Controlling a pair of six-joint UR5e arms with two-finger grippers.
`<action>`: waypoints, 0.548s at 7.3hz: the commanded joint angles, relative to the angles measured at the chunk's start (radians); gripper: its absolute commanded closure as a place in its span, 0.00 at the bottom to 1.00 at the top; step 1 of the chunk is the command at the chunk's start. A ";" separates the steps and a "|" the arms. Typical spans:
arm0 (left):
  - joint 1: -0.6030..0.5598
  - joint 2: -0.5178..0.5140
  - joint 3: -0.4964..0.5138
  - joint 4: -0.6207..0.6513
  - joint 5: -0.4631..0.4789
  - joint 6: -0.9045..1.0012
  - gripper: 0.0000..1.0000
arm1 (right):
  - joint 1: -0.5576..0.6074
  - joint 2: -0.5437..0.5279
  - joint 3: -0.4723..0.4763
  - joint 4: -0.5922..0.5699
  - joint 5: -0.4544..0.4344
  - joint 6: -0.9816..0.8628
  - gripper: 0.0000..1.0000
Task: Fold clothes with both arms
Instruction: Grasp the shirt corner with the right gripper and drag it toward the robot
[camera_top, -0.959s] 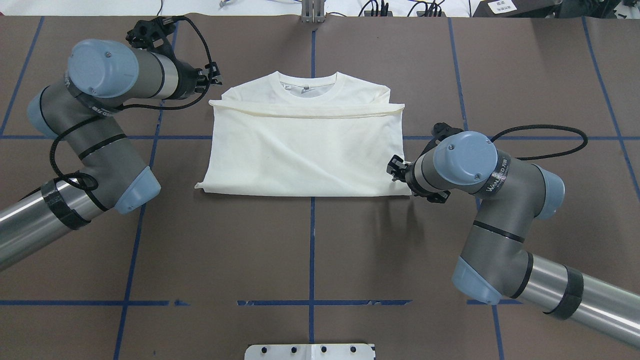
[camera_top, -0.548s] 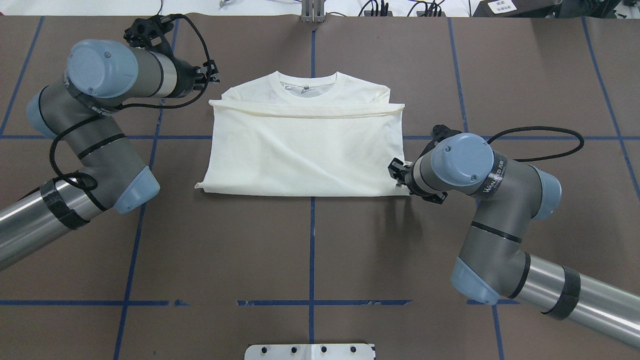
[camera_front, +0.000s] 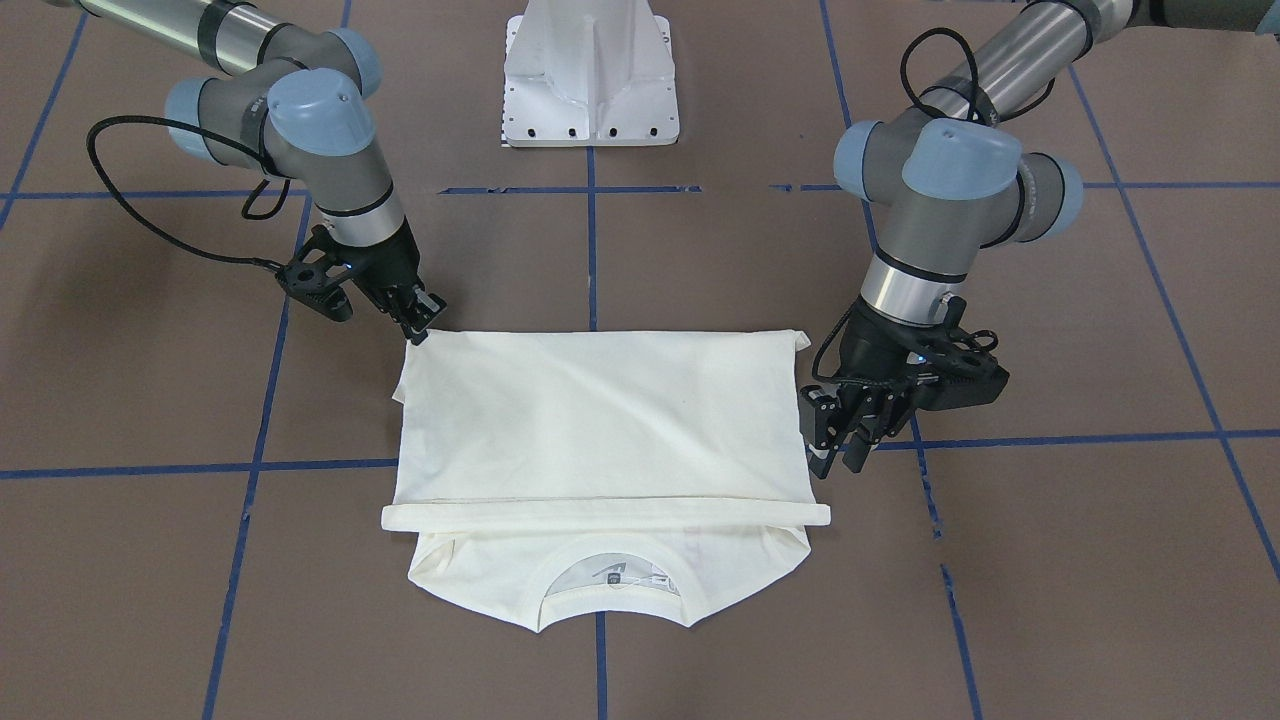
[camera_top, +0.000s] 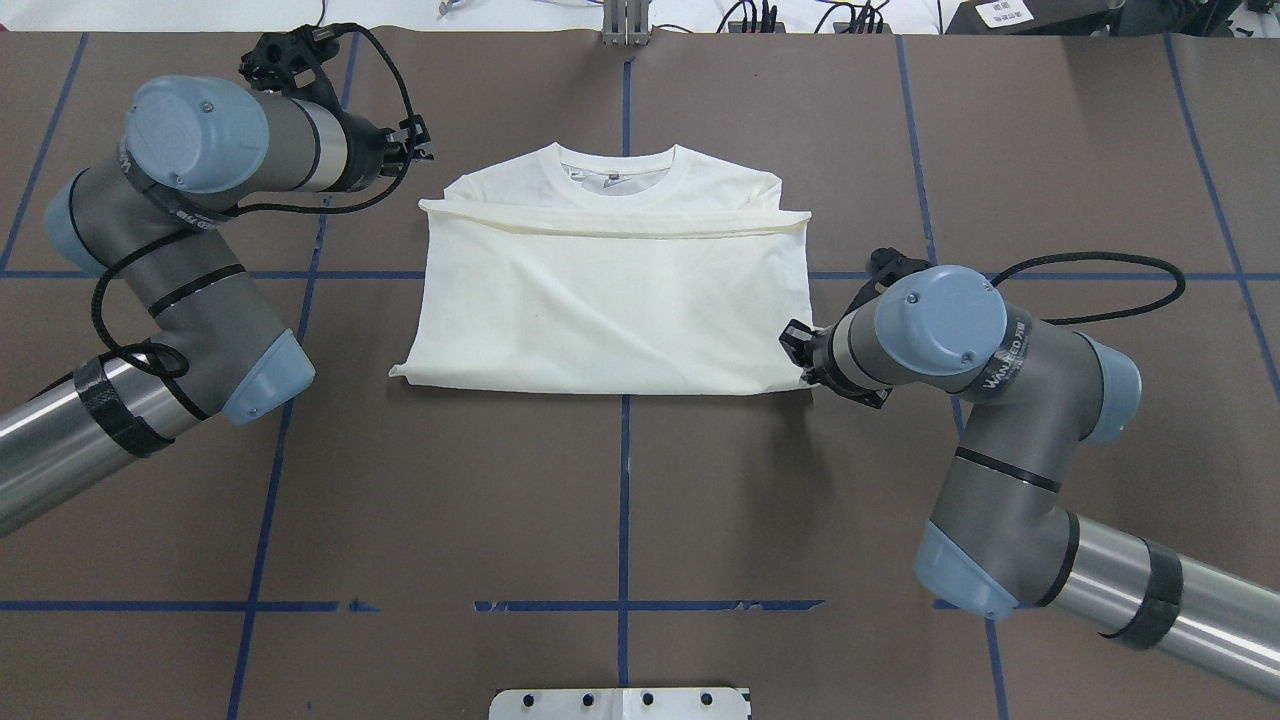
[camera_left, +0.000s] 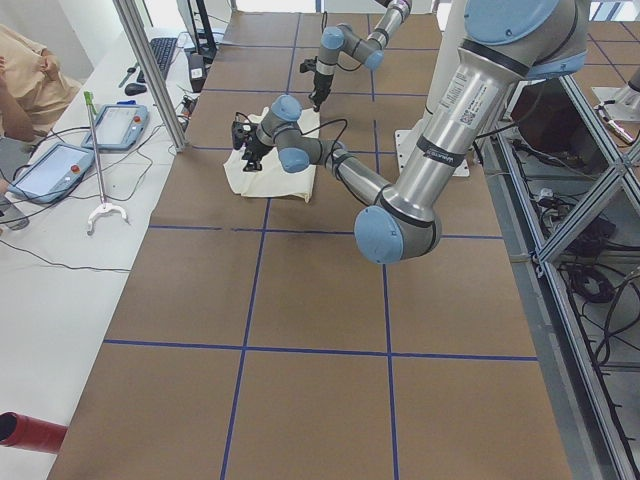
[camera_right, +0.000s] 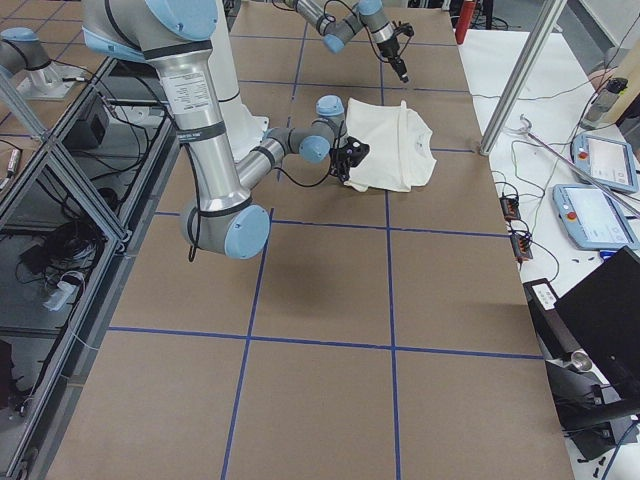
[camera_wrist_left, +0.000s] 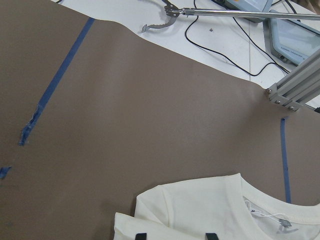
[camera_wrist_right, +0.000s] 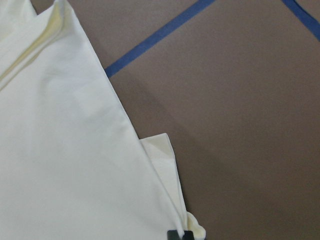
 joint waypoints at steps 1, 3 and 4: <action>-0.006 -0.001 -0.013 0.001 -0.003 0.000 0.52 | -0.075 -0.154 0.265 -0.009 0.107 0.006 1.00; -0.001 -0.006 -0.018 0.001 -0.012 0.000 0.50 | -0.238 -0.261 0.471 -0.006 0.192 0.184 1.00; -0.001 -0.009 -0.020 0.001 -0.017 -0.002 0.50 | -0.315 -0.263 0.522 -0.008 0.192 0.211 1.00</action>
